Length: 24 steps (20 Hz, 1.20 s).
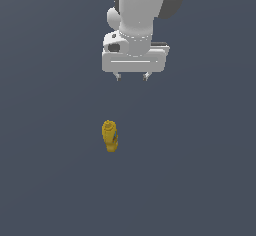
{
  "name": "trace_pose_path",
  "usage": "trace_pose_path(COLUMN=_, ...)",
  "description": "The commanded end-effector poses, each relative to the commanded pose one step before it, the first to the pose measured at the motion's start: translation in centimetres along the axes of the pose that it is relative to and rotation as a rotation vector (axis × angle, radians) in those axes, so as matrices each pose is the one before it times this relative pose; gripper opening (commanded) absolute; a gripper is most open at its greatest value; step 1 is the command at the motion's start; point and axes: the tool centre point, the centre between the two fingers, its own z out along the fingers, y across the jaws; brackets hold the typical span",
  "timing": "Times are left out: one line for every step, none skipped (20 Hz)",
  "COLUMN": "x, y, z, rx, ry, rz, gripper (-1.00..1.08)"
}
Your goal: Pick up the object and move it to a goal position.
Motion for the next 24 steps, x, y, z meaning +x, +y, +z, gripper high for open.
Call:
trace_pose_path(x=0.0, y=0.001, z=0.0, rx=0.0, ry=0.0, rz=0.0, gripper=1.0)
trace_pose_path(x=0.029, y=-0.032, z=-0.047, rx=0.00037, ry=0.00106, rz=0.00042, gripper=1.0)
trace_pose_path(x=0.067, y=-0.074, z=-0.166, rx=0.00133, ry=0.00363, rz=0.00149, gripper=1.0)
trace_pose_path(x=0.117, y=-0.136, z=-0.267, rx=0.00216, ry=0.00584, rz=0.00236, gripper=1.0)
trace_pose_path(x=0.157, y=-0.198, z=-0.384, rx=0.00309, ry=0.00829, rz=0.00323, gripper=1.0)
trace_pose_path(x=0.169, y=-0.246, z=-0.458, rx=0.00365, ry=0.00968, rz=0.00355, gripper=1.0)
trace_pose_path(x=0.125, y=-0.225, z=-0.407, rx=0.00315, ry=0.00835, rz=0.00277, gripper=1.0)
trace_pose_path(x=0.077, y=-0.194, z=-0.332, rx=0.00244, ry=0.00656, rz=0.00186, gripper=1.0)
trace_pose_path(x=0.027, y=-0.151, z=-0.248, rx=0.00163, ry=0.00461, rz=0.00095, gripper=1.0)
trace_pose_path(x=-0.01, y=-0.09, z=-0.136, rx=0.00071, ry=0.00228, rz=0.00013, gripper=1.0)
trace_pose_path(x=-0.021, y=-0.032, z=-0.038, rx=0.00006, ry=0.00043, rz=-0.00023, gripper=1.0)
trace_pose_path(x=-0.023, y=0.011, z=0.01, rx=-0.00019, ry=-0.00034, rz=-0.00029, gripper=1.0)
trace_pose_path(x=0.012, y=0.035, z=0.069, rx=-0.00036, ry=-0.00114, rz=-0.00009, gripper=1.0)
trace_pose_path(x=0.041, y=0.063, z=0.074, rx=-0.0001, ry=-0.00084, rz=0.00049, gripper=1.0)
trace_pose_path(x=0.093, y=0.078, z=0.093, rx=0.00016, ry=-0.00071, rz=0.00118, gripper=1.0)
trace_pose_path(x=0.14, y=0.107, z=0.106, rx=0.00048, ry=-0.00048, rz=0.00202, gripper=1.0)
trace_pose_path(x=0.181, y=0.12, z=0.118, rx=0.0007, ry=-0.00023, rz=0.00252, gripper=1.0)
trace_pose_path(x=0.221, y=0.147, z=0.139, rx=0.0009, ry=-0.00016, rz=0.00318, gripper=1.0)
trace_pose_path(x=0.255, y=0.168, z=0.164, rx=0.00099, ry=-0.00021, rz=0.00361, gripper=1.0)
trace_pose_path(x=0.284, y=0.199, z=0.198, rx=0.00102, ry=-0.00043, rz=0.00405, gripper=1.0)
trace_pose_path(x=0.313, y=0.227, z=0.233, rx=0.00103, ry=-0.00064, rz=0.00444, gripper=1.0)
trace_pose_path(x=0.345, y=0.259, z=0.267, rx=0.00108, ry=-0.00079, rz=0.00497, gripper=1.0)
trace_pose_path(x=0.379, y=0.285, z=0.296, rx=0.00116, ry=-0.00079, rz=0.00547, gripper=1.0)
trace_pose_path(x=0.414, y=0.313, z=0.327, rx=0.00125, ry=-0.00077, rz=0.00604, gripper=1.0)
